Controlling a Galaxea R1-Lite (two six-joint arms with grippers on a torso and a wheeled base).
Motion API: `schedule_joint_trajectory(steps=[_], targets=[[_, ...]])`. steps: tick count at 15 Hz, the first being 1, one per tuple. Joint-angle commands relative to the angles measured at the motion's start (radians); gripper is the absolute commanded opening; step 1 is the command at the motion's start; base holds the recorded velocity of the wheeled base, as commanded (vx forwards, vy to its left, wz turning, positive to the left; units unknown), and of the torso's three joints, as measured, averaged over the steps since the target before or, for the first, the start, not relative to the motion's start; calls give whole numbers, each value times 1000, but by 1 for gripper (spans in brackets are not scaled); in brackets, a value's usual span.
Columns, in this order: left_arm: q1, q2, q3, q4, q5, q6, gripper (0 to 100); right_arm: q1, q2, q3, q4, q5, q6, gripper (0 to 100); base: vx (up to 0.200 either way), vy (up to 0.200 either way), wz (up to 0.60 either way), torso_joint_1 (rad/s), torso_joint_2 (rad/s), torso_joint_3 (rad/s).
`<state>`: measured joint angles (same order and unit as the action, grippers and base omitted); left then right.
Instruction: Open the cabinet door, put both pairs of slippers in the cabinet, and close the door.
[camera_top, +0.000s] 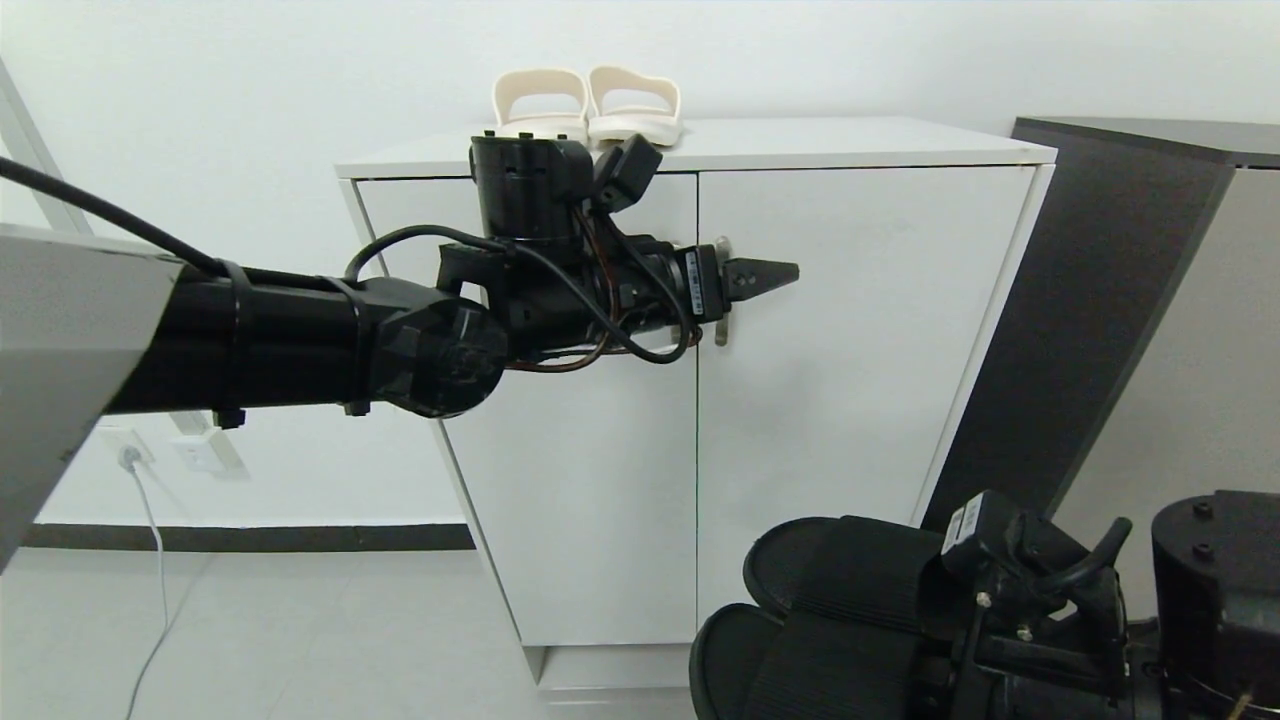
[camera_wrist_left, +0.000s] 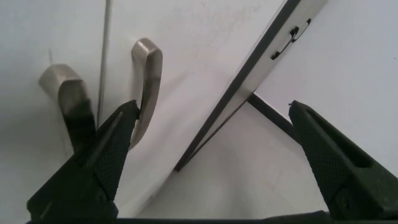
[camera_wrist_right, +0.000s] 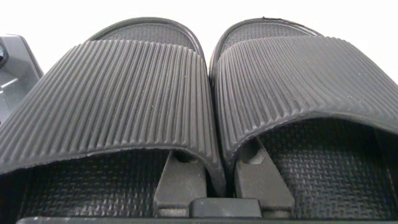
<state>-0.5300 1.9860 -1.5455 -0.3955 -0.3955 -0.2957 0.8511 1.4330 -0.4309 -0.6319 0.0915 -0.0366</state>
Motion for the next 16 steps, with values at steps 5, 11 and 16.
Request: schedule_joint_trajectory(steps=[5, 11, 16], targets=[[-1, 36, -38, 15, 4, 0, 0, 0, 1, 1, 0, 4, 0, 0, 0, 0, 0, 0, 0, 0], [1, 25, 5, 11, 4, -2, 0, 2, 12, 0, 1, 7, 0, 0, 0, 0, 0, 0, 0, 0], [-10, -56, 130, -6, 3, 0, 0, 5, 10, 1, 1, 39, 0, 0, 0, 0, 0, 0, 0, 0]])
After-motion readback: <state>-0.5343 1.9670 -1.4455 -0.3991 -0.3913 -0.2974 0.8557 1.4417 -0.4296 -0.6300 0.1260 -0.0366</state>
